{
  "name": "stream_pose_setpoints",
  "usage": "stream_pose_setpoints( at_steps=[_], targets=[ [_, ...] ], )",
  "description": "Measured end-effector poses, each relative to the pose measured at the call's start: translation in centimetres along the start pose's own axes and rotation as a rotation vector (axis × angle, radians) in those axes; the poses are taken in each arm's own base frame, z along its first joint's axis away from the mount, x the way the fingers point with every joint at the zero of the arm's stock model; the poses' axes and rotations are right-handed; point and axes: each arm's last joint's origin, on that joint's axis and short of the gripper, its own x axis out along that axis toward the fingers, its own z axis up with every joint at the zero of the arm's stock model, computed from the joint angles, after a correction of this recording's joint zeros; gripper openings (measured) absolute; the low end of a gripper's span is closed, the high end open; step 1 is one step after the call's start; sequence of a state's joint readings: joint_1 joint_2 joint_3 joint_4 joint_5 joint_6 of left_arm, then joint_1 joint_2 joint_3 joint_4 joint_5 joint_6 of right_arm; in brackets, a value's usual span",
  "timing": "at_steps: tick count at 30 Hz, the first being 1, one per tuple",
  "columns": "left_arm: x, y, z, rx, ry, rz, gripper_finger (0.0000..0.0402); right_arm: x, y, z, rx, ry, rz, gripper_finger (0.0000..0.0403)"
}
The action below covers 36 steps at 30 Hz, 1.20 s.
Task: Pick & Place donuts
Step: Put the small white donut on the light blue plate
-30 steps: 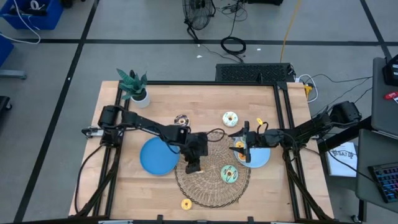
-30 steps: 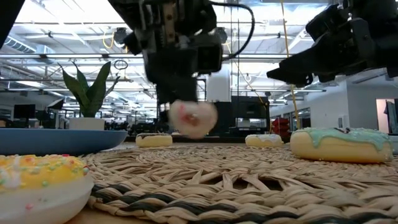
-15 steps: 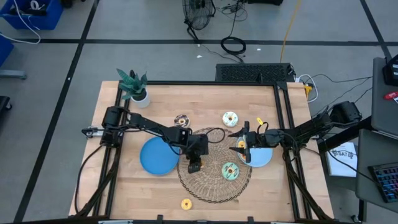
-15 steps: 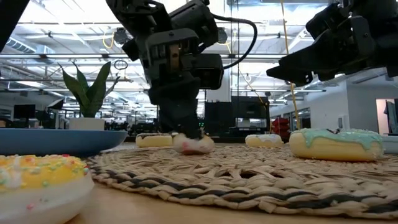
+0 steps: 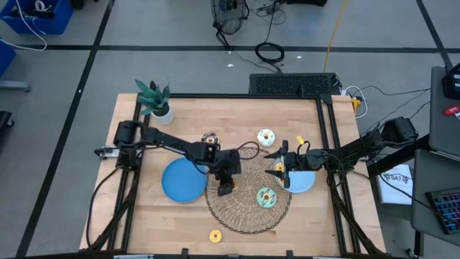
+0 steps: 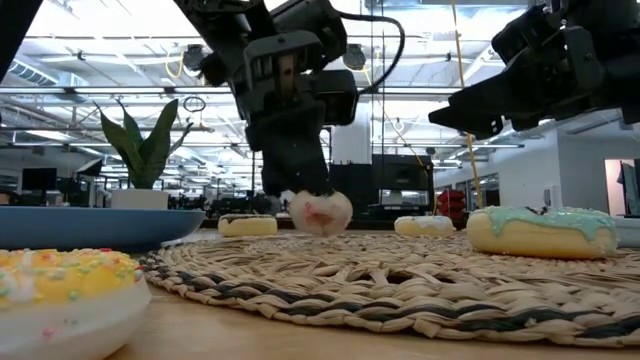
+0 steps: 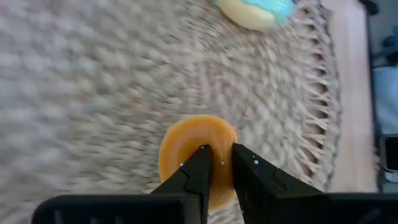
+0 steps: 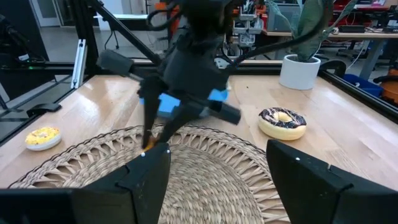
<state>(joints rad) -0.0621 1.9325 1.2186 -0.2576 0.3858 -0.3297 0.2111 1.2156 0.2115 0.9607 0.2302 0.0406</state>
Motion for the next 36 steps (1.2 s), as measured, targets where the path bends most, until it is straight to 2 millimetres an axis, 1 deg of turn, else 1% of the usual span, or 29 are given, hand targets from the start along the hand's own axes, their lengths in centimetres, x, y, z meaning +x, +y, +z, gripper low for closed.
stream_pose_setpoints(
  at_steps=[4, 6, 9, 16, 21, 24, 27, 30, 33, 36],
  targets=[
    [-1.2, 0.2, 0.5, 0.039, -0.057, 0.109, 0.0066, 0.0, 0.0, 0.0, 0.0, 0.001, 0.0, 0.0251],
    [-1.5, 0.4, 0.6, 0.049, -0.075, 0.174, 0.0067, 0.0, 0.0, 0.0, 0.0, 0.002, 0.0, 0.0251],
    [-1.5, 0.6, 0.5, -0.02, -0.08, 0.189, 0.0067, 0.0, 0.0, 0.0, 0.0, 0.003, 0.0, 0.0251],
    [-1.7, 0.6, 0.8, -0.155, -0.033, -0.048, 0.0067, 0.0, 0.0, 0.0, 0.0, 0.003, 0.0, 0.0251],
    [-2.0, 0.0, 2.1, -0.071, -0.141, -0.15, 0.0067, 0.0, 0.2, 0.0, -0.009, 0.004, 0.079, 0.0251],
    [-2.2, -0.4, 3.0, -0.012, -0.22, -0.214, 0.0067, 0.0, 0.3, 0.0, -0.024, 0.003, 0.09, 0.0251],
    [-2.9, -0.6, 4.2, -0.009, -0.302, -0.309, 0.0067, 0.0, 0.4, 0.0, -0.048, -0.004, 0.129, 0.0251],
    [-3.5, -0.5, 5.0, -0.092, -0.356, -0.368, 0.0067, -0.1, 1.1, 0.2, -0.145, -0.015, 0.165, 0.0251],
    [-4.0, -0.2, 5.5, -0.171, -0.372, -0.428, 0.0067, 0.1, 2.0, 0.7, -0.333, -0.031, 0.184, 0.0251],
    [-4.4, 0.3, 5.7, -0.252, -0.338, -0.475, 0.0067, 0.3, 2.7, 1.2, -0.526, -0.038, 0.146, 0.0251]
  ],
)
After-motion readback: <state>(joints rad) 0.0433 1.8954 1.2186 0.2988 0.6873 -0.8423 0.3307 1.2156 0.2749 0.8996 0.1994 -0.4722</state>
